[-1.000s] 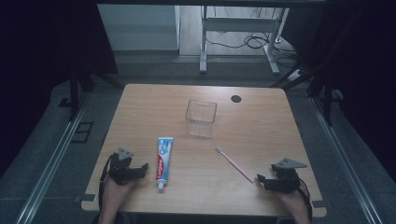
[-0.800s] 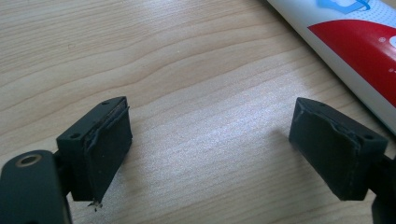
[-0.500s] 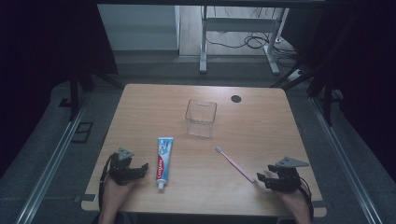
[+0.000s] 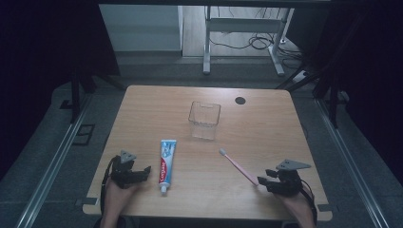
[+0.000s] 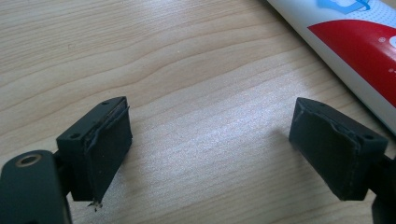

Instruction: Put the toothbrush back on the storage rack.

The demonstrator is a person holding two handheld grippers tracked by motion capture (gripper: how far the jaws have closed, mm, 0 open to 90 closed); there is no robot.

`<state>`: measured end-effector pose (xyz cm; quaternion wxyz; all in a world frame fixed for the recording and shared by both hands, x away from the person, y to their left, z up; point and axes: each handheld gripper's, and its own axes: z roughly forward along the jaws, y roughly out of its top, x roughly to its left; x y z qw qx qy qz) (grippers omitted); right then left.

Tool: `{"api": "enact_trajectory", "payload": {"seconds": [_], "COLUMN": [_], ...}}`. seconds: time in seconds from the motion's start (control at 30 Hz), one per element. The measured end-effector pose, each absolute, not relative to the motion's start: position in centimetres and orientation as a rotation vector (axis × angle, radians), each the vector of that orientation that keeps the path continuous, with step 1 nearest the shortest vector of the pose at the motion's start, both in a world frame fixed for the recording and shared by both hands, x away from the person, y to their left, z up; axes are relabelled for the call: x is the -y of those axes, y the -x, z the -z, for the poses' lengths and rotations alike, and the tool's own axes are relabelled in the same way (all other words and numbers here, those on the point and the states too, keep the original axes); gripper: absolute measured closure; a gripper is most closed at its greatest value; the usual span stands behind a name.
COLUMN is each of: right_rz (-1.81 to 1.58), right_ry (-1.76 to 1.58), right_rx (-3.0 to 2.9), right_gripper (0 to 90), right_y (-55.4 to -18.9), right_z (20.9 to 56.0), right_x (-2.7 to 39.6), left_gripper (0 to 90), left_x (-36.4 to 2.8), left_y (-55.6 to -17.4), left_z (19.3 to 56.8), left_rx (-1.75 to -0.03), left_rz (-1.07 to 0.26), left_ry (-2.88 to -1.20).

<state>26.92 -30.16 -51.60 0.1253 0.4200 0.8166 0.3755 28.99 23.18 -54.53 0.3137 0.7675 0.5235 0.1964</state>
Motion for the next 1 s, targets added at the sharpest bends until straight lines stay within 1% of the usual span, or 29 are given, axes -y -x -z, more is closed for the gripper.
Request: {"api": "enact_trajectory", "payload": {"seconds": [0.1, 0.27, 0.33, 0.4, 0.63, 1.0], "right_rz": [-1.118, -1.127, -1.120, -1.096, -1.044, -1.030], "right_ry": [-1.180, -1.136, -1.116, -1.091, -1.081, -1.119], "right_rx": [-2.418, -2.453, -2.473, -2.519, -2.565, -2.525], "right_gripper": [63.9, 79.4, 83.9, 86.3, 85.6, 84.3], "right_y": [-26.7, -26.3, -26.2, -26.1, -26.3, -27.1], "right_z": [51.4, 51.3, 51.3, 51.7, 52.5, 52.8], "right_x": [29.3, 28.1, 27.5, 26.8, 26.2, 27.6], "left_gripper": [13.0, 13.0, 13.0, 13.0, 13.0, 13.0], "left_x": [-23.2, -23.2, -23.2, -23.2, -23.2, -23.2], "left_y": [-29.0, -29.0, -29.0, -29.0, -29.0, -29.0], "left_z": [54.5, 54.5, 54.5, 54.5, 54.5, 54.5], "left_rx": [-1.379, -1.379, -1.379, -1.379, -1.378, -1.378], "left_rz": [-0.518, -0.518, -0.518, -0.518, -0.518, -0.518], "left_ry": [-2.025, -2.025, -2.025, -2.025, -2.025, -2.025]}}
